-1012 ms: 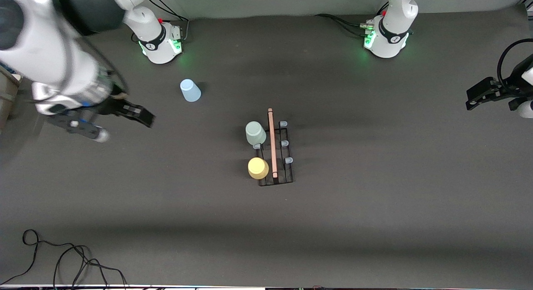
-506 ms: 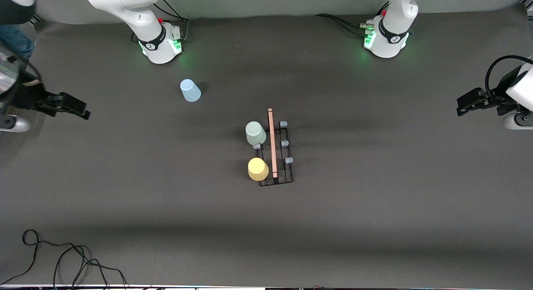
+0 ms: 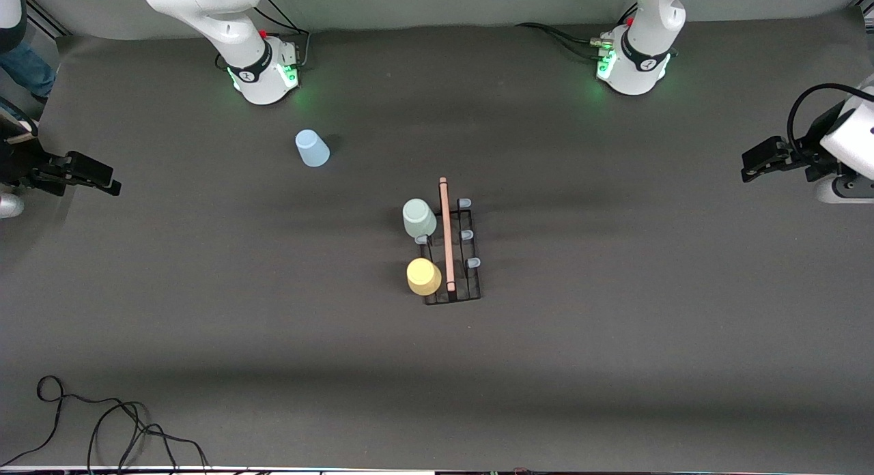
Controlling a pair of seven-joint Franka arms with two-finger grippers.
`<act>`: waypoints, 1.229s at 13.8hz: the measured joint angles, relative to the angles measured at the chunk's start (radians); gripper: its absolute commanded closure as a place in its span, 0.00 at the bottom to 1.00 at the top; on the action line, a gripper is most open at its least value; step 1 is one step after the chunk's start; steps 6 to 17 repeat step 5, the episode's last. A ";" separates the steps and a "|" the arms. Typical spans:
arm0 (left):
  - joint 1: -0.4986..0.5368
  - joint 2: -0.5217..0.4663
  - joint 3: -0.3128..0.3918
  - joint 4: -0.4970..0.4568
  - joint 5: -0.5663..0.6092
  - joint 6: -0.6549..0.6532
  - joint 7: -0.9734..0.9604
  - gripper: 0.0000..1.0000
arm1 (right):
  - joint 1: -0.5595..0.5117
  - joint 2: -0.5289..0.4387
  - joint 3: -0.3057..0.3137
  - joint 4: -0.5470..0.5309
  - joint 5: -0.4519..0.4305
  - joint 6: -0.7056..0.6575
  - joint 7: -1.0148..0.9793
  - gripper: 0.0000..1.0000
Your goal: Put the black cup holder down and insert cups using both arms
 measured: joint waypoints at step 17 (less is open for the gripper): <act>-0.001 -0.023 0.000 -0.044 -0.001 0.012 0.000 0.00 | 0.009 0.000 -0.005 0.001 -0.003 0.000 -0.002 0.00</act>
